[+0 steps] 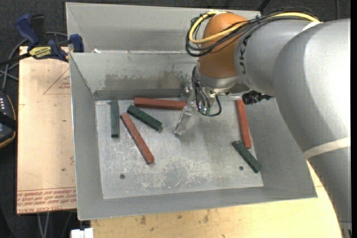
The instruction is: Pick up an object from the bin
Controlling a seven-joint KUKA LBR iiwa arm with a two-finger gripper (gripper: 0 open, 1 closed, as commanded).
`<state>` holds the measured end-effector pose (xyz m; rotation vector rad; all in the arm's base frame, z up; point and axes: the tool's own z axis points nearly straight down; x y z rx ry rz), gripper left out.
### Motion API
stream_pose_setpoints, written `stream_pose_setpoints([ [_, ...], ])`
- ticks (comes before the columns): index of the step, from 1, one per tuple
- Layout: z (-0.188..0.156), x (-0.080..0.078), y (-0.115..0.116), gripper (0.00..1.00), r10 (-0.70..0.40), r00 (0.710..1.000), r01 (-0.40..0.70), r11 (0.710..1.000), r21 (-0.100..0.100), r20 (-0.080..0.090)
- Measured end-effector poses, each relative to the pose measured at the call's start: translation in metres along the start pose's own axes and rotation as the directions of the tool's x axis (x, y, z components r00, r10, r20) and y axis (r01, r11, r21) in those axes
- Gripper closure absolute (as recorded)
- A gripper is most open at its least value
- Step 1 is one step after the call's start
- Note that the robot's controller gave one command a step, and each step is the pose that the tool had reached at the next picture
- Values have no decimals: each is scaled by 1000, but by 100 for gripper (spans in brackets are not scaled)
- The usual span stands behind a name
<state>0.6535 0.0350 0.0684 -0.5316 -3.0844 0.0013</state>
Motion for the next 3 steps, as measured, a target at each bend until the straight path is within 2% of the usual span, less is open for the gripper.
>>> stream_pose_setpoints([
  [1, -3, -2, 3, 100, -5, 1000, 5, 1000, -4, 14],
  [2, -4, 14, 46, 100, 154, 988, -154, 988, -7, 10],
  [3, -185, 15, 48, 100, 101, 995, -100, 995, -11, 21],
])
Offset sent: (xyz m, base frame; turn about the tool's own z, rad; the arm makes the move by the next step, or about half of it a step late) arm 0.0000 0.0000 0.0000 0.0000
